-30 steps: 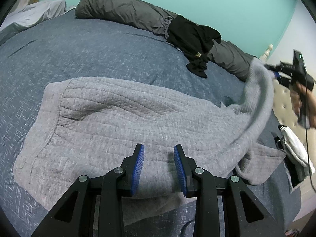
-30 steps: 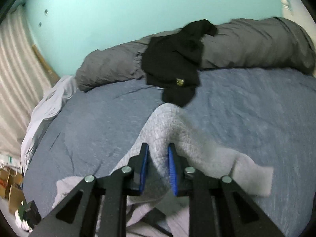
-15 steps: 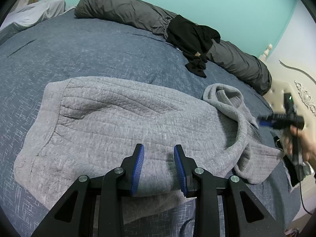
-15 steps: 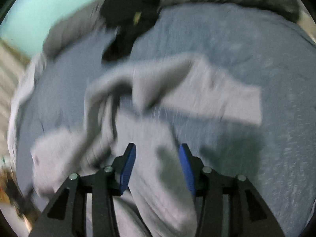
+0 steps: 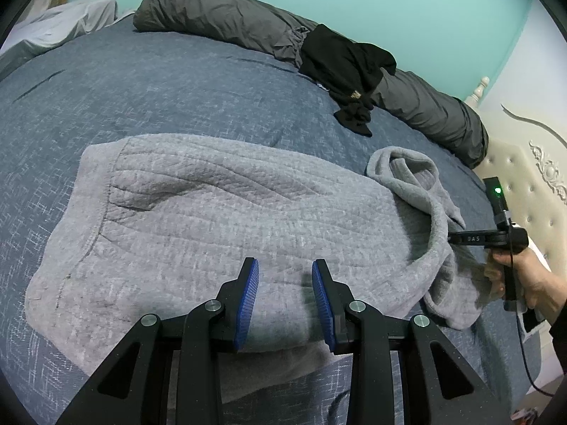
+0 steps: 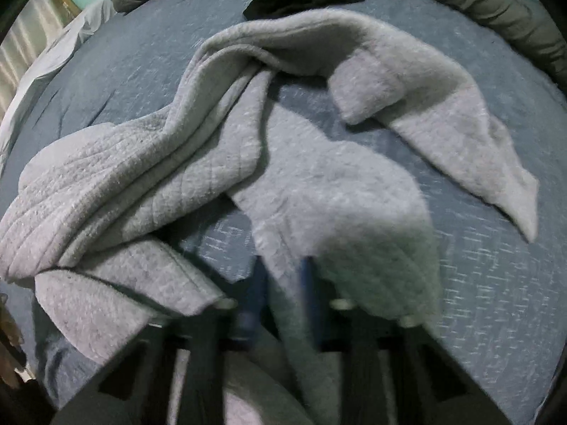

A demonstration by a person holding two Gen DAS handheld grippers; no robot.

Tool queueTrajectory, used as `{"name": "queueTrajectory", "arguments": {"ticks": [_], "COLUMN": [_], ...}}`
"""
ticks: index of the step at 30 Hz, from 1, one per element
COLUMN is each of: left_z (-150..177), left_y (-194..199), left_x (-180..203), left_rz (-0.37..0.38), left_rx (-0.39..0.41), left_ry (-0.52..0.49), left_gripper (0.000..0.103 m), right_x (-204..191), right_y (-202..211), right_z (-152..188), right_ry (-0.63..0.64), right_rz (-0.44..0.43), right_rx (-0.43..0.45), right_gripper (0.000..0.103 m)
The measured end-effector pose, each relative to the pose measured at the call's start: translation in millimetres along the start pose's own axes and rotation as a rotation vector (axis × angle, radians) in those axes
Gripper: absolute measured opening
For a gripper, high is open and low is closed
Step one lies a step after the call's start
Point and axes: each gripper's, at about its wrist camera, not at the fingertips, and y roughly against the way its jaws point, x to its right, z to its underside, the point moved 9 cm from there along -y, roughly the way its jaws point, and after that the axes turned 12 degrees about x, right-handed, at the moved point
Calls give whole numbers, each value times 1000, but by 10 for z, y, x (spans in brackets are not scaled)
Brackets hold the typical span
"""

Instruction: Fold clothes

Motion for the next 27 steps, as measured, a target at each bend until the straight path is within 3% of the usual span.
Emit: {"name": "queueTrajectory", "arguments": {"ticks": [5, 9, 13, 19, 27], "left_z": [-25, -109, -138, -82, 75], "left_y": [70, 181, 273, 393, 537], "left_x": [-48, -110, -127, -33, 122], "left_rz": [-3, -8, -9, 13, 28], "left_rx": [8, 34, 47, 45, 22], "left_ry": [2, 15, 32, 38, -27], "left_gripper": [34, 34, 34, 34, 34], "right_x": [164, 399, 663, 1226, 1758], "right_y": [503, 1141, 1696, 2248, 2481], "right_z": [-47, 10, 249, 808, 1793], "right_ry": [-53, -146, -234, -352, -469], "right_rz": [3, 14, 54, 172, 293], "right_rx": [116, 242, 326, 365, 303], "right_gripper": [4, 3, 3, 3, 3]}}
